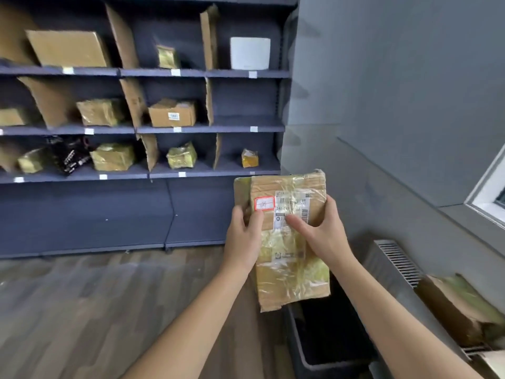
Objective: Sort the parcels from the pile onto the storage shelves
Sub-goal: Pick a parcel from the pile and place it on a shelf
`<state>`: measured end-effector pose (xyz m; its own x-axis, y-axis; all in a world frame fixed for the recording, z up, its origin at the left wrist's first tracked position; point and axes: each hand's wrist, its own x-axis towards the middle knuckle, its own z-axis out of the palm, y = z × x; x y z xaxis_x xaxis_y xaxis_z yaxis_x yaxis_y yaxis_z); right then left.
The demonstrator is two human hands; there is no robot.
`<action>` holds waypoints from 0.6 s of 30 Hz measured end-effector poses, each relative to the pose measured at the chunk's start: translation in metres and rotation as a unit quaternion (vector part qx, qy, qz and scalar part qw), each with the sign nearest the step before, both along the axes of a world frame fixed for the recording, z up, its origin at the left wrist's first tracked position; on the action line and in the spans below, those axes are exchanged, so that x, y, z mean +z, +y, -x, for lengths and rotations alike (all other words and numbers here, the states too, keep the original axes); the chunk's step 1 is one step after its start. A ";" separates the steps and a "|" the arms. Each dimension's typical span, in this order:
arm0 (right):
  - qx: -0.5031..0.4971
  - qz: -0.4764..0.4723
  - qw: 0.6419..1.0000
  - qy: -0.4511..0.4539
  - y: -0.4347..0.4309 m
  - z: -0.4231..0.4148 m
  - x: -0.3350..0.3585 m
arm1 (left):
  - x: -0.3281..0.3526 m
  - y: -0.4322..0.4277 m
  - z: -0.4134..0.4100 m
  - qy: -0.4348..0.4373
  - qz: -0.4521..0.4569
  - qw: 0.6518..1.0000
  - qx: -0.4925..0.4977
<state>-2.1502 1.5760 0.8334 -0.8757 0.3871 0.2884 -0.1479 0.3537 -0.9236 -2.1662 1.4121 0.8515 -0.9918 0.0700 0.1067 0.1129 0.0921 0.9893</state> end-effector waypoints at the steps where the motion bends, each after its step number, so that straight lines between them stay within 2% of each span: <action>1: 0.010 0.000 1.000 0.001 -0.012 0.010 0.003 | 0.004 -0.012 0.007 0.004 -0.003 1.000 0.009; 18: 0.105 -0.031 0.993 0.048 -0.286 0.213 0.067 | 0.062 -0.290 0.183 0.056 -0.049 0.994 0.077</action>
